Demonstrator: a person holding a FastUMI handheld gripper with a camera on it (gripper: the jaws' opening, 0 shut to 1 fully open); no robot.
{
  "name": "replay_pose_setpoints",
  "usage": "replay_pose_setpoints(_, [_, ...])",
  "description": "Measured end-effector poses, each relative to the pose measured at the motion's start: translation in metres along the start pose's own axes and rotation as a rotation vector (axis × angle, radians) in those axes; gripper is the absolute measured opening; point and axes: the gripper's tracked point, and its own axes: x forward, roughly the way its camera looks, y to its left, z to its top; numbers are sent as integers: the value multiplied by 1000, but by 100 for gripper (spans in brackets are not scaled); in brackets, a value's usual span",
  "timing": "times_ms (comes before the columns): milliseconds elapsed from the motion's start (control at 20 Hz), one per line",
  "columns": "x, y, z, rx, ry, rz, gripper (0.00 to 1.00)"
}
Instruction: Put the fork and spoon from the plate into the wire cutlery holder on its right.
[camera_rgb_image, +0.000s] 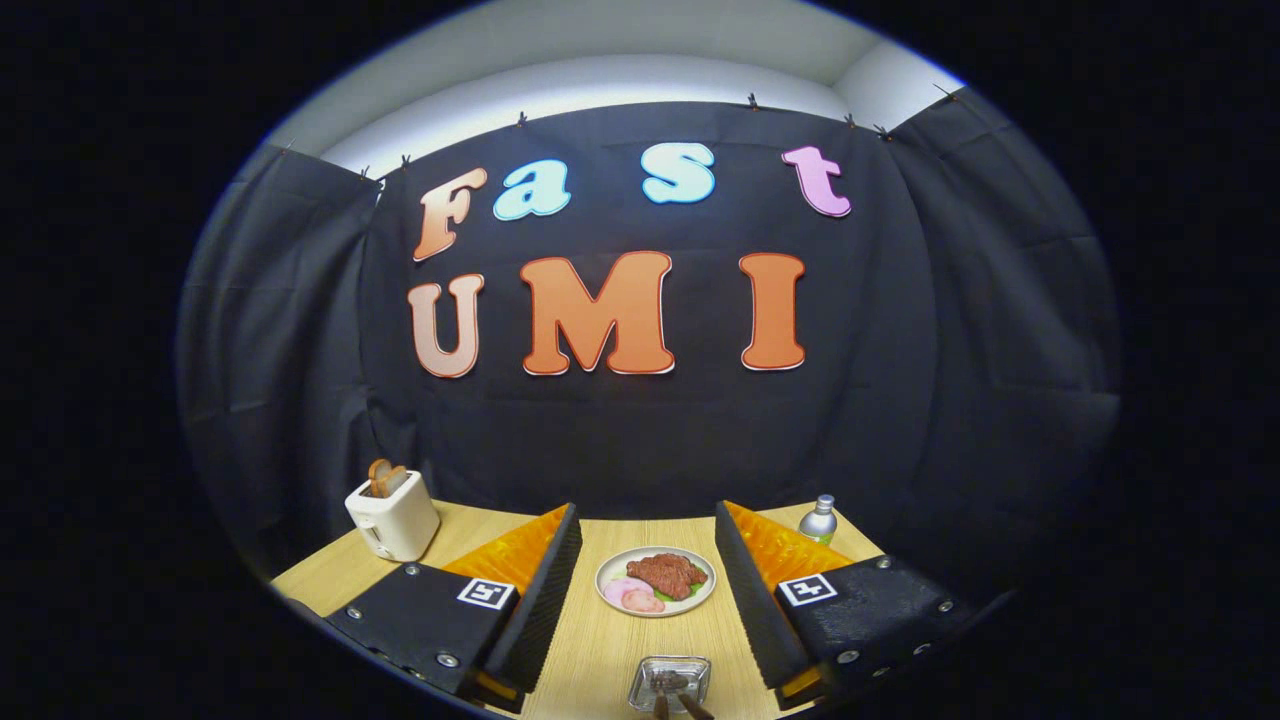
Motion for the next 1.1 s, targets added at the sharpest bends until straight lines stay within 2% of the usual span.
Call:
replay_pose_setpoints(300, [-12,5,16,25,-46,20,81])
replay_pose_setpoints(450, [-27,19,20,-11,-53,4,81])
replay_pose_setpoints(700, [-58,65,39,3,-68,28,81])
replay_pose_setpoints(1100, [-118,131,61,-102,-106,69,81])
